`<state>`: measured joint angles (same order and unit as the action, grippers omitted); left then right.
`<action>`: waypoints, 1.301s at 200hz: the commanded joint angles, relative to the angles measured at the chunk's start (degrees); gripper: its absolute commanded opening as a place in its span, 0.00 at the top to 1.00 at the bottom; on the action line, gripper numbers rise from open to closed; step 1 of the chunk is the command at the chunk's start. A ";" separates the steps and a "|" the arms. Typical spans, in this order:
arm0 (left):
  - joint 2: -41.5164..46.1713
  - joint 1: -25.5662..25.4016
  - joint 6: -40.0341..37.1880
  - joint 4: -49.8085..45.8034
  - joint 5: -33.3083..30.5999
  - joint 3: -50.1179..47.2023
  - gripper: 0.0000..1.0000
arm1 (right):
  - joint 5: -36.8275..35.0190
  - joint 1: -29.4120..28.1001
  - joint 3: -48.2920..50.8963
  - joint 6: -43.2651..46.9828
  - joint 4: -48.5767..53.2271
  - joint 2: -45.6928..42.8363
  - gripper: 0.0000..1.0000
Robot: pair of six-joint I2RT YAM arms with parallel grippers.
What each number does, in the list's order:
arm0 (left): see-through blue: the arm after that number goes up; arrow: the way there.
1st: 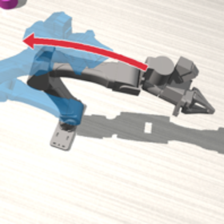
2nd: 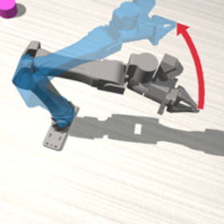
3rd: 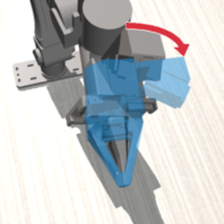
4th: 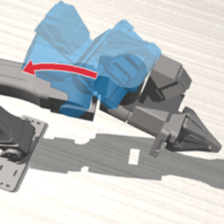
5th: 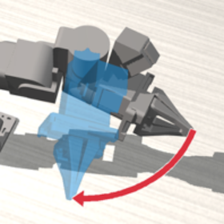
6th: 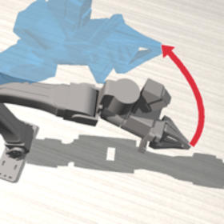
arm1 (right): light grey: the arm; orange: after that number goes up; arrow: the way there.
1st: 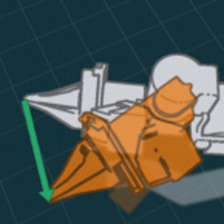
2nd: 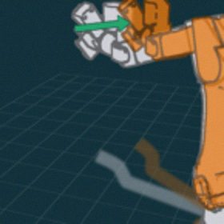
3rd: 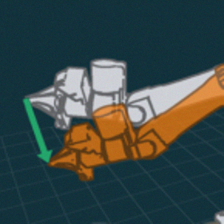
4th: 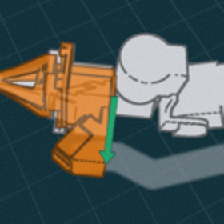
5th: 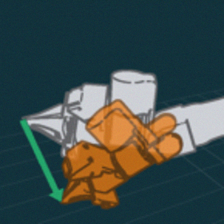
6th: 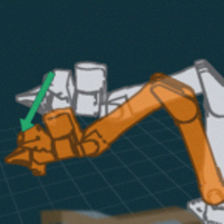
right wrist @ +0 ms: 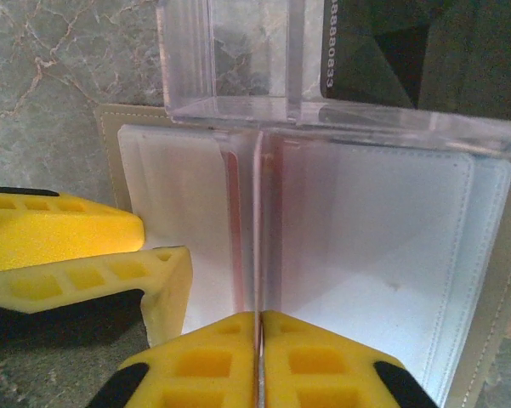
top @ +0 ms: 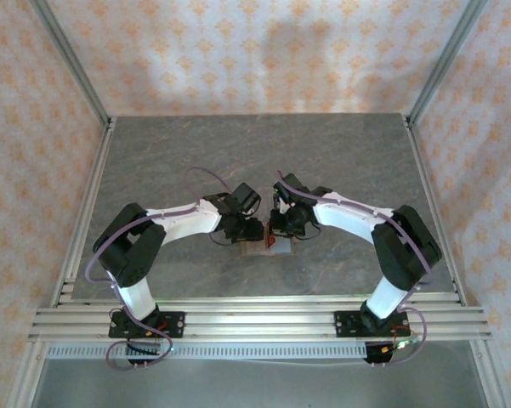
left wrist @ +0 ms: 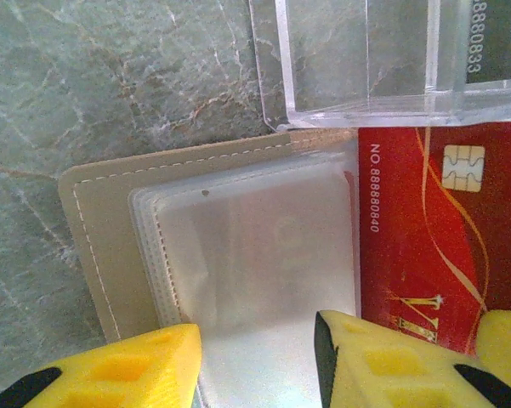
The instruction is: Put the credit cards into the card holder
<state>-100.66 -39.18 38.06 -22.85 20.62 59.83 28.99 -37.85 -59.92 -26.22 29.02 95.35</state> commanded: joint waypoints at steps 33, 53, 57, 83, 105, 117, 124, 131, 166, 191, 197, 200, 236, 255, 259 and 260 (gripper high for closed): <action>1.23 -0.22 0.70 -1.33 -1.02 -1.93 0.59 | -3.05 -0.30 -1.57 1.00 2.57 -0.82 1.00; 2.19 -0.20 0.48 -1.95 -1.11 -1.94 0.58 | -3.24 -0.21 -2.92 1.55 4.16 -0.57 1.00; 2.28 -0.20 0.44 -2.08 -1.17 -1.85 0.58 | -3.16 -0.21 -3.20 1.66 4.55 -0.65 1.00; 2.77 -0.11 0.42 -2.64 -1.59 -1.99 0.58 | -3.56 0.46 -3.78 2.02 5.80 -1.96 1.00; 2.77 -0.11 0.59 -2.72 -1.63 -2.16 0.58 | -3.86 2.07 -4.16 2.72 6.31 -2.60 1.00; 2.83 -0.10 0.56 -2.86 -1.72 -2.06 0.58 | -3.70 3.18 -5.04 3.42 7.19 -1.71 1.00; 2.91 -0.10 0.61 -3.00 -1.74 -1.94 0.58 | -3.61 3.75 -5.33 3.62 7.28 -1.28 1.00; 2.99 -0.11 0.67 -3.08 -1.94 -2.00 0.58 | -3.63 4.28 -5.49 3.92 7.22 -0.92 1.00; 3.71 -0.04 0.87 -3.45 -2.20 -1.98 0.58 | -3.92 6.69 -8.33 5.67 7.51 1.48 1.00; 4.42 -0.02 0.88 -4.07 -2.34 -1.70 0.58 | -4.07 7.68 -10.70 6.59 7.93 3.54 1.00; 4.70 0.02 0.79 -4.38 -2.38 -1.67 0.58 | -3.47 7.62 -10.83 6.61 7.63 3.38 1.00; 4.92 -0.02 0.72 -4.66 -2.43 -1.61 0.58 | -3.18 7.51 -10.71 6.57 7.45 3.17 1.00; 7.38 0.16 -0.90 -7.88 -4.00 -1.13 0.56 | -0.46 5.96 -4.47 5.01 2.18 -2.35 1.00; 7.74 0.16 -2.38 -10.17 -5.76 0.02 0.56 | 1.62 5.03 0.13 3.97 -3.31 -4.98 1.00; 7.63 0.16 -2.73 -10.69 -6.12 0.37 0.56 | 2.01 4.81 1.29 3.63 -4.63 -5.35 1.00; 7.56 0.16 -2.82 -10.88 -6.21 0.42 0.56 | 2.07 4.81 1.56 3.54 -4.96 -5.39 1.00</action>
<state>-94.19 -39.18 37.39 -28.38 18.35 58.70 28.42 -31.73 -63.13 -21.21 30.98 94.11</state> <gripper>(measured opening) 0.441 0.044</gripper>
